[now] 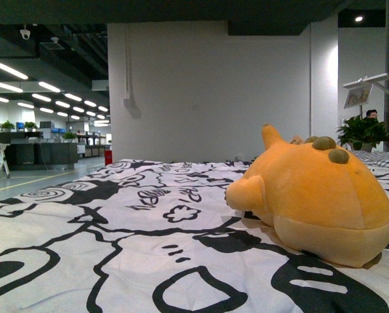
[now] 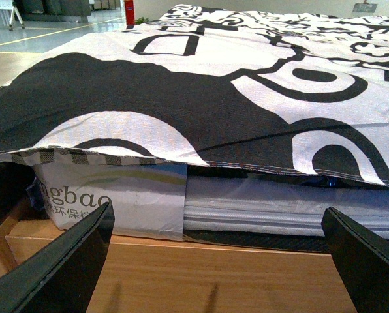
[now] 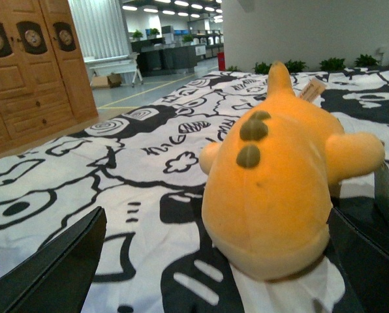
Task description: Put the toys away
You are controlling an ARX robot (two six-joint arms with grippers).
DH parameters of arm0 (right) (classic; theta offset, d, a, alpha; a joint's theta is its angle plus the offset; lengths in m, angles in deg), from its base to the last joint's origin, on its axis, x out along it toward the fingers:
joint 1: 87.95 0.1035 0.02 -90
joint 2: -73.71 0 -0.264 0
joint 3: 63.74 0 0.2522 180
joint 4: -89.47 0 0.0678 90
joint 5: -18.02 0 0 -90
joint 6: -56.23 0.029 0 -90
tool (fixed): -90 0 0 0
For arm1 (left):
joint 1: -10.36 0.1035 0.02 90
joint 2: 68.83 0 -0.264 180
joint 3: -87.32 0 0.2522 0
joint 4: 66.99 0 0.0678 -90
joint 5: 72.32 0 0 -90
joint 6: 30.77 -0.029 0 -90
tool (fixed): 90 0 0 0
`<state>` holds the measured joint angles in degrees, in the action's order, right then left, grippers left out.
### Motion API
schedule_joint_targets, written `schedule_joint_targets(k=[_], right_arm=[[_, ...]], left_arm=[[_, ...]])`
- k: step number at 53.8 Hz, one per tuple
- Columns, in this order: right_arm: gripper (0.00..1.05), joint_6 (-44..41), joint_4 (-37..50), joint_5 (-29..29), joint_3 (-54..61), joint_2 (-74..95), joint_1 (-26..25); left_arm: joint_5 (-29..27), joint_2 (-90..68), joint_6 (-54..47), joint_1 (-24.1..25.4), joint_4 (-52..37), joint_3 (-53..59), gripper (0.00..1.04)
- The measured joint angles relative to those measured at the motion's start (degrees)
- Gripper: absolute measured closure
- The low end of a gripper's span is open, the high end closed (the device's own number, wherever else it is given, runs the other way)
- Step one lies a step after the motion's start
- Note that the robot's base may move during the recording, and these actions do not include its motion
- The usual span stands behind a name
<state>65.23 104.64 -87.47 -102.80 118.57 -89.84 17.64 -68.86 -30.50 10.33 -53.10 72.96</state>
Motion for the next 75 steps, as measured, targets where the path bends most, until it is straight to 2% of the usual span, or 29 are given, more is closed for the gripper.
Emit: schedule_joint_targets(k=[18, 26, 33, 37, 59, 75], right_arm=[[0.00, -8.4, 5.0, 13.8, -12.3, 17.6, 12.2], [0.00, -15.7, 7.3, 22.7, -18.5, 28.0, 16.1], [0.00, -19.1, 7.5, 28.1, -22.6, 34.6, 15.7], [0.00, -19.8, 7.5, 29.3, -24.0, 36.8, 15.0], [0.00, -20.6, 7.6, 32.0, -24.7, 42.6, 11.9], [0.00, -18.9, 3.1, 31.4, -26.1, 44.3, 9.9]], left_arm=[[0.0, 0.0, 0.0, 0.0, 0.0, 0.0, 0.06], [0.0, 0.0, 0.0, 0.0, 0.0, 0.0, 0.06], [0.0, 0.0, 0.0, 0.0, 0.0, 0.0, 0.06], [0.0, 0.0, 0.0, 0.0, 0.0, 0.0, 0.06], [0.0, 0.0, 0.0, 0.0, 0.0, 0.0, 0.06], [0.0, 0.0, 0.0, 0.0, 0.0, 0.0, 0.06]])
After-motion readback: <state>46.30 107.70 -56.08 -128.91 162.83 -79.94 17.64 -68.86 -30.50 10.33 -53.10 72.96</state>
